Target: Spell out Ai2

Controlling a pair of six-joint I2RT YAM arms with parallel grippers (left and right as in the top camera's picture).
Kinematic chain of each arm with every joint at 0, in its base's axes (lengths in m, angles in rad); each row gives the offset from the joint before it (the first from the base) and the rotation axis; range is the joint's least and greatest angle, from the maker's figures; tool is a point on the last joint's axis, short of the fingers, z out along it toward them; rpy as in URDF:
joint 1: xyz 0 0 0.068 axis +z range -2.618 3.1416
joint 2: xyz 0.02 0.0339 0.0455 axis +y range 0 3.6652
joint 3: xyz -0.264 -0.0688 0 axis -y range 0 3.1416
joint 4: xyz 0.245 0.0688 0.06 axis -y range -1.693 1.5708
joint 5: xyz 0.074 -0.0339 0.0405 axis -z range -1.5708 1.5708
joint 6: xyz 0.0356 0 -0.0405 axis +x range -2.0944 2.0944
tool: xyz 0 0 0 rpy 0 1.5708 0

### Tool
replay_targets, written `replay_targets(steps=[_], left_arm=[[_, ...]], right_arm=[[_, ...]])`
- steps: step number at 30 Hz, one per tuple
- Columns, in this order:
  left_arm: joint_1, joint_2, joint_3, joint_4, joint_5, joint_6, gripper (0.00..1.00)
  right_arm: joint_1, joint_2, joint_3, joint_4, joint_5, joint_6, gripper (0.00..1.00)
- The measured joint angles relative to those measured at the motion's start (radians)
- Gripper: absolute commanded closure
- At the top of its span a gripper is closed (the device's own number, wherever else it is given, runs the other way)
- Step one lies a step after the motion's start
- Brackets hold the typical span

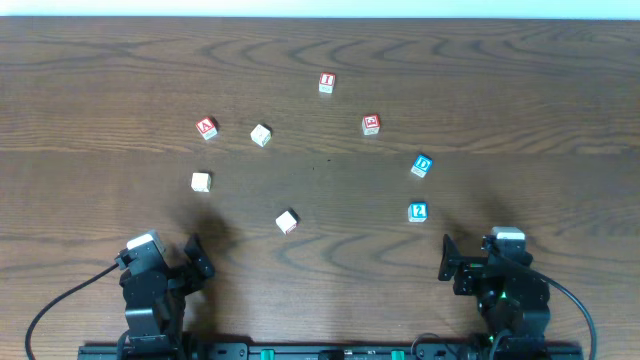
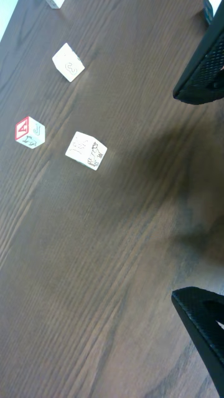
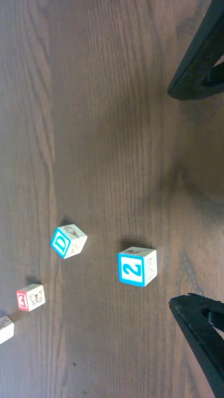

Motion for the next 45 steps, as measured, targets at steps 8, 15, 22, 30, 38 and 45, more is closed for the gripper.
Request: replay_targets(steps=[8,15,22,30,38,45], left_arm=[[0.0,0.0,0.0,0.0,0.0,0.0,0.05],[0.0,0.0,0.0,0.0,0.0,0.0,0.05],[0.0,0.0,0.0,0.0,0.0,0.0,0.05],[0.0,0.0,0.0,0.0,0.0,0.0,0.05],[0.0,0.0,0.0,0.0,0.0,0.0,0.05],[0.0,0.001,0.0,0.001,-0.001,0.0,0.05]], right_arm=[[0.0,0.0,0.0,0.0,0.0,0.0,0.01],[0.0,0.0,0.0,0.0,0.0,0.0,0.01],[0.0,0.0,0.0,0.0,0.0,0.0,0.0],[0.0,0.0,-0.007,0.232,-0.063,0.033,0.01],[0.0,0.049,-0.007,0.617,-0.207,0.063,0.01],[0.0,0.288,-0.009,0.801,-0.233,0.067,0.01]])
